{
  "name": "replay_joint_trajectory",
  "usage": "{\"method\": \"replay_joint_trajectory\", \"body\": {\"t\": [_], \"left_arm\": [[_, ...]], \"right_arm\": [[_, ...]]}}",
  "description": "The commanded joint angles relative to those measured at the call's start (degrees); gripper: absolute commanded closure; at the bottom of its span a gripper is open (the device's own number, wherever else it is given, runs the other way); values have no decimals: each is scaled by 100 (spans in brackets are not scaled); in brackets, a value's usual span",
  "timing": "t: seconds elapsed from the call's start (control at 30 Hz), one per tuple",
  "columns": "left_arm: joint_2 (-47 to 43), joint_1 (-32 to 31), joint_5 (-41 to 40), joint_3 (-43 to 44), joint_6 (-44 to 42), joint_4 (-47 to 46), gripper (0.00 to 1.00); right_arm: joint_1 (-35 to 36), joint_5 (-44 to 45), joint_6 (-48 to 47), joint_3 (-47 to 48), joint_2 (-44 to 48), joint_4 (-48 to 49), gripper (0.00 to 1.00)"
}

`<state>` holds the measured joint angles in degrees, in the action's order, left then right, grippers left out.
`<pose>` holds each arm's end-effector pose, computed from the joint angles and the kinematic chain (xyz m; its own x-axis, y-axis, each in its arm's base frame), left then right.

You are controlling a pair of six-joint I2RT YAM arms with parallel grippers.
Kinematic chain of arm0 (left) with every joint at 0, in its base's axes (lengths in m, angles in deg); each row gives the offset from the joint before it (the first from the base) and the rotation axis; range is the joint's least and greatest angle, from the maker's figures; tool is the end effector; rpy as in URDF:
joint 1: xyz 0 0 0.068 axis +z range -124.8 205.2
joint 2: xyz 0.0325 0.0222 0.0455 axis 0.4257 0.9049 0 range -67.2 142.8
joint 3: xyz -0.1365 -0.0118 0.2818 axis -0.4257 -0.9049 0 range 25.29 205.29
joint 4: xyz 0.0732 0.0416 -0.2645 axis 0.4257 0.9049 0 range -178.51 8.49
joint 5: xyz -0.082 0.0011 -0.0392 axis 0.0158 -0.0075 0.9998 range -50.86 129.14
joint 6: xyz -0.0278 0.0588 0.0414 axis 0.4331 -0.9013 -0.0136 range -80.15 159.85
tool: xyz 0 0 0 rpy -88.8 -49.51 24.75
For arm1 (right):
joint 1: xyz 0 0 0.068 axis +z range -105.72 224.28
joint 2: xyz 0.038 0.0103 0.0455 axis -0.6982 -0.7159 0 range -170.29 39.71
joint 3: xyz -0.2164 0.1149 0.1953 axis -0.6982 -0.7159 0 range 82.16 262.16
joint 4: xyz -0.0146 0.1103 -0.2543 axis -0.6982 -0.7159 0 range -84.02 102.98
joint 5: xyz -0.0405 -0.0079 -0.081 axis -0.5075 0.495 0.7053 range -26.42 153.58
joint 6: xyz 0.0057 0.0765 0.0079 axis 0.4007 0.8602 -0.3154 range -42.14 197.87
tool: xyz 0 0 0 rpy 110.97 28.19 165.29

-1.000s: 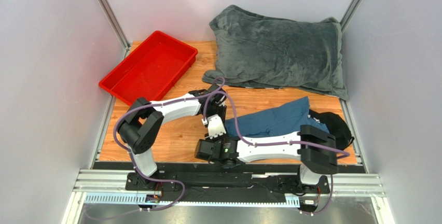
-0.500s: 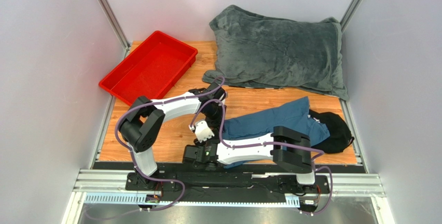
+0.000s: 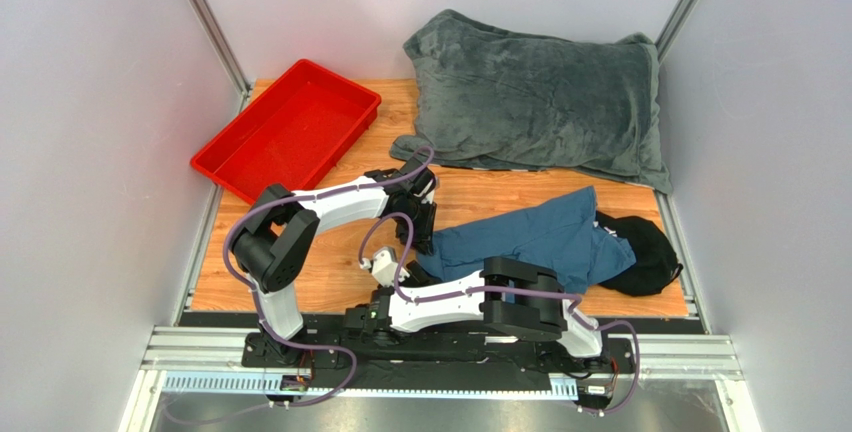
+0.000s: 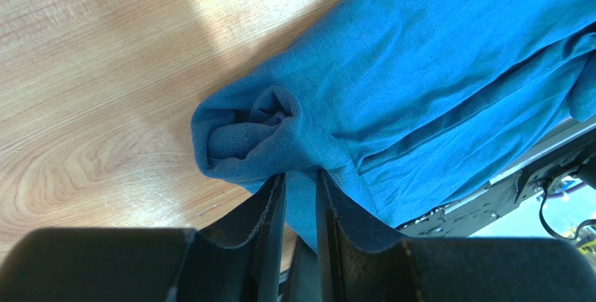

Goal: Roll the t-shirts
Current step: Roll the T-shirt to the center of the board.

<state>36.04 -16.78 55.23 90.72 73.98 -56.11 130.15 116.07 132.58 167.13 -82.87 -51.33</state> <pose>0.2705 -0.2678 0.1689 -0.9787 0.1554 -0.1339 0.1972 0.8924 -0.4058 0.0812 0.4005 0.1472 -0.5463 -0.6613 -0.5141 -0.3001 0.7276 -0.6169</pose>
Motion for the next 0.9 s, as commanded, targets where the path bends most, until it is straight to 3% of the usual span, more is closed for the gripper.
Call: {"method": "replay_joint_trajectory", "body": {"t": [0.0,0.27,0.33,0.5,0.67,0.87], "left_arm": [[65,-83,-151,163,-108,82,69],[56,-83,-116,216,-82,108,69],[21,-74,-125,216,-82,117,69],[-58,5,-54,207,-73,82,67],[-208,128,69,251,-73,56,63],[-585,418,297,356,-29,20,52]], "right_arm": [[-8,60,355,81,-239,-573,44],[-26,-265,189,-384,-12,260,55],[-52,-371,197,-630,199,585,61],[-149,-599,136,-1201,874,1306,66],[-263,-959,65,-2159,1728,2624,69],[-588,-1662,126,-3457,2860,4144,69]]}}
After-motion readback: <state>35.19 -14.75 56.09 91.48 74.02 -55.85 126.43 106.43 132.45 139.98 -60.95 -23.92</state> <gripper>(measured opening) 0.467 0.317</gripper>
